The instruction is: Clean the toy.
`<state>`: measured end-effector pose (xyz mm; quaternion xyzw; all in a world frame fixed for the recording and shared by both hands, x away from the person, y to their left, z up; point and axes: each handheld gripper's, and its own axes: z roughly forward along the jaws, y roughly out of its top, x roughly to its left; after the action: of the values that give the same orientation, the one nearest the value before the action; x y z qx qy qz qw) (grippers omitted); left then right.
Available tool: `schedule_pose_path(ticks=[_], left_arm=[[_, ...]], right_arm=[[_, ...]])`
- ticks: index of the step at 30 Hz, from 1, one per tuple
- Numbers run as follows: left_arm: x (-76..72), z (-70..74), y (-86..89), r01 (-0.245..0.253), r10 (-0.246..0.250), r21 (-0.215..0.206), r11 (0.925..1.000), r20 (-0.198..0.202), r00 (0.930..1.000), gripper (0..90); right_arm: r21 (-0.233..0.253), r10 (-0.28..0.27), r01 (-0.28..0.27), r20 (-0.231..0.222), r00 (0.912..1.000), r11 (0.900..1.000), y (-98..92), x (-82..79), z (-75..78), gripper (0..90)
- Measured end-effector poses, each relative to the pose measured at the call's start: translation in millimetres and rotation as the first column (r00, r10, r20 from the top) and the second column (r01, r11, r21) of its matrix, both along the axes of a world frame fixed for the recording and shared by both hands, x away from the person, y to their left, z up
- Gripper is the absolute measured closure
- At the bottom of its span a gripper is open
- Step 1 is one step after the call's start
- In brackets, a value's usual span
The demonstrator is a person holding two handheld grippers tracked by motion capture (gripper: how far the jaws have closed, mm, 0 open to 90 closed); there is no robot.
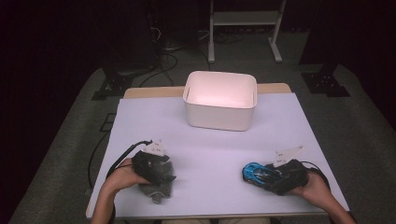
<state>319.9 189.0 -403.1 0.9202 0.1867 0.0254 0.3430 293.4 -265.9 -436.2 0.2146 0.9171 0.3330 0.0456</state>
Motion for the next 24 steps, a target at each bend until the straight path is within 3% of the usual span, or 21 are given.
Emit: schedule_pose_path(ticks=[7,10,15,19,24], left_arm=[[-0.1,1.2,1.9,-0.01,0.01,-0.006,0.9999,0.008,0.9999,17.6],[0.4,1.2,2.5,-0.01,0.01,-0.007,0.9999,0.007,0.9999,17.6],[0.3,0.1,2.4,-0.012,0.012,-0.005,0.9999,0.004,0.9999,17.5],[0.0,0.4,2.5,-0.019,0.019,-0.011,0.9998,0.007,0.9998,15.6],[0.1,0.4,2.2,-0.024,0.024,-0.009,0.9997,0.01,0.9997,11.9]], right_arm=[[0.015,-0.078,0.077,0.006,0.997,0.997,-35.0,-3.7,2.9,26.7],[0.012,-0.101,0.101,0.002,0.9949,0.995,-43.4,-5.9,-3.2,26.7],[0.016,-0.096,0.096,0.008,0.9953,0.995,-44.9,-8.2,-9.7,26.5],[-0.011,-0.09,0.09,0.017,0.9958,0.996,-41.1,-8.4,-9.8,25.7],[0.066,-0.104,0.106,-0.034,0.994,0.992,-47.2,-4.7,-5.9,22.4]])
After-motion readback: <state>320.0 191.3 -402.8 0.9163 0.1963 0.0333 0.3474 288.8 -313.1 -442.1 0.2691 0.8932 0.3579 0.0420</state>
